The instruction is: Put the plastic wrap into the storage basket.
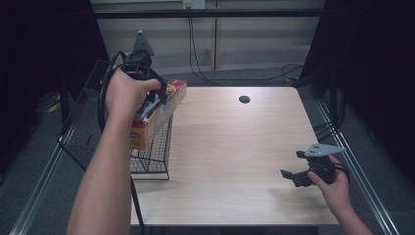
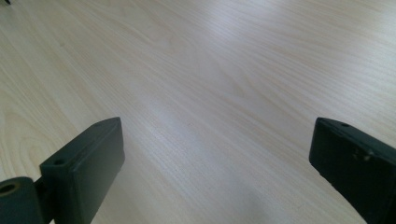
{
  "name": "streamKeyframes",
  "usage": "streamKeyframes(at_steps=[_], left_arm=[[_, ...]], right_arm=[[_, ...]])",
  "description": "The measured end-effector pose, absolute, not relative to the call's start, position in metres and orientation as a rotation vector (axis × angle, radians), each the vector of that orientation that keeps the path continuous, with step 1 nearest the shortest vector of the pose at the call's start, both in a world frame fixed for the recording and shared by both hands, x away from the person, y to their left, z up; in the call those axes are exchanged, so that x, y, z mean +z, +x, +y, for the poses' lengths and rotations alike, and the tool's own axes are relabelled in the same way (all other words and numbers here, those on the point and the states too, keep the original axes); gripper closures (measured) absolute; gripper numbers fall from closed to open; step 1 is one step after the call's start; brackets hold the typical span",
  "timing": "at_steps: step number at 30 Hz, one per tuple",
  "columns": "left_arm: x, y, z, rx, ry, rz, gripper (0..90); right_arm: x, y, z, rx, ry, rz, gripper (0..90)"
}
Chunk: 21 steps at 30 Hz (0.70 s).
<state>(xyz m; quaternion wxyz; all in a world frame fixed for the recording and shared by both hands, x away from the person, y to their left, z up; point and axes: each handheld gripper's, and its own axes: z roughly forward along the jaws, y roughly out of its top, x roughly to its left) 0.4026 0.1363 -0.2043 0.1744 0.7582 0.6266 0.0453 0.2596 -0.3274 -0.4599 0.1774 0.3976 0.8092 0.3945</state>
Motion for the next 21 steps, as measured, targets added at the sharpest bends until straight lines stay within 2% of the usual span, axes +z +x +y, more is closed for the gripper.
streamKeyframes(at_steps=[21], left_arm=[[-0.187, 0.399, 0.175, 0.180, 2.073, 1.833, 50.7]], right_arm=[[-0.461, 0.260, -0.325, 1.111, 1.119, 2.298, 3.3]])
